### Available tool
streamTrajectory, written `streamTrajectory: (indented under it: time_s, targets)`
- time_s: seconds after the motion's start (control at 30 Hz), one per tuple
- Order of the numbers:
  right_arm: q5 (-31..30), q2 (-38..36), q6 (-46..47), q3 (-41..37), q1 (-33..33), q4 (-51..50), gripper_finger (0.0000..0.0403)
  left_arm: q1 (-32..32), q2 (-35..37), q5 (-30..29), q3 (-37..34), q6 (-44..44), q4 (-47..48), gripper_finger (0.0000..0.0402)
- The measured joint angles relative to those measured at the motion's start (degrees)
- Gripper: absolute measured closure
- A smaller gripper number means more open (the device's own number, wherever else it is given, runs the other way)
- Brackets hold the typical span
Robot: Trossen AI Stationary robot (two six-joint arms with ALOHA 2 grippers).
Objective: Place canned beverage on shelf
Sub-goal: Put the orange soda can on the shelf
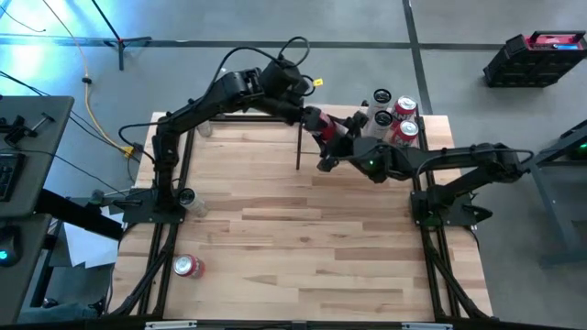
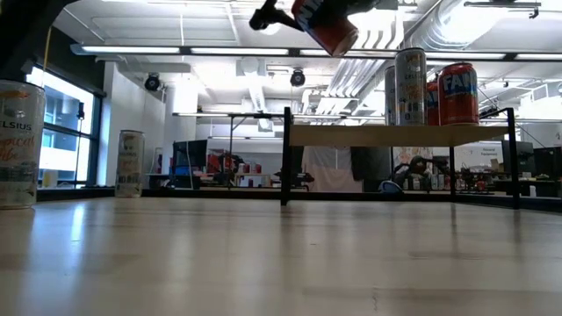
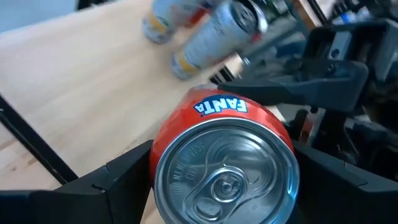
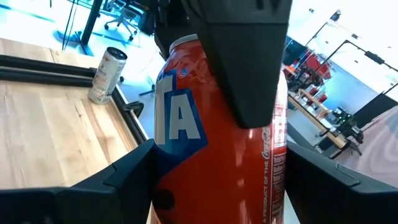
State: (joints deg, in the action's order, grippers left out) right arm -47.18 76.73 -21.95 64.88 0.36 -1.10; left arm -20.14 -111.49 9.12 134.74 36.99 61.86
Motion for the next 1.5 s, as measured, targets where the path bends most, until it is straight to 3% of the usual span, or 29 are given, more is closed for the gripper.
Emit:
streamTrajectory:
  time_s: [0.27, 0.37, 0.47, 0.63, 0.73, 0.87, 1.07, 1.2, 1.37, 1.5]
  targets:
    - [-3.4, 0.0, -0.1, 0.0, 2.3, 2.2, 0.0123, -0.1, 0.6, 2.0, 0.0, -4.6, -0.8, 0.0088]
    - [-2.8, -0.1, 2.3, 0.0, 1.8, 1.8, 0.0123, -0.2, 1.3, 4.8, 0.0, -6.1, 0.0, 0.0073]
    - [-3.3, 0.0, 3.1, -0.3, 1.3, 0.2, 0.0122, -0.3, 5.5, 5.0, 0.4, -6.6, 0.2, 0.0054]
    - [-5.8, -0.2, 4.2, -0.2, 1.2, -1.2, 0.0122, -0.3, 6.1, 5.5, 0.2, -6.9, 0.6, 0.0035]
    - [-5.2, -0.1, 9.1, -0.3, 1.3, -4.8, 0.0121, -0.6, 6.1, 3.4, -0.2, -9.2, 1.0, 0.0034]
    - [-6.3, 1.1, 17.0, -0.2, 1.7, -7.7, 0.0121, -1.0, 13.7, -1.2, 0.6, -14.0, 3.1, 0.0036]
    - [-17.8, 6.5, 25.6, -0.2, 5.3, -7.7, 0.0121, -1.0, 18.1, -5.3, -0.1, -17.8, 7.2, 0.0036]
    - [-21.8, 10.5, 33.6, -0.2, 7.4, -7.7, 0.0121, -0.9, 22.7, -6.2, -0.2, -19.6, 9.6, 0.0037]
    - [-23.6, 14.8, 44.8, -0.2, 9.9, -7.4, 0.0121, -0.8, 26.3, -8.4, -6.0, -21.8, 11.9, 0.0037]
    - [-30.3, 17.6, 52.7, -0.2, 12.1, -7.2, 0.0121, -0.7, 31.6, -8.4, -13.4, -23.1, 9.0, 0.0037]
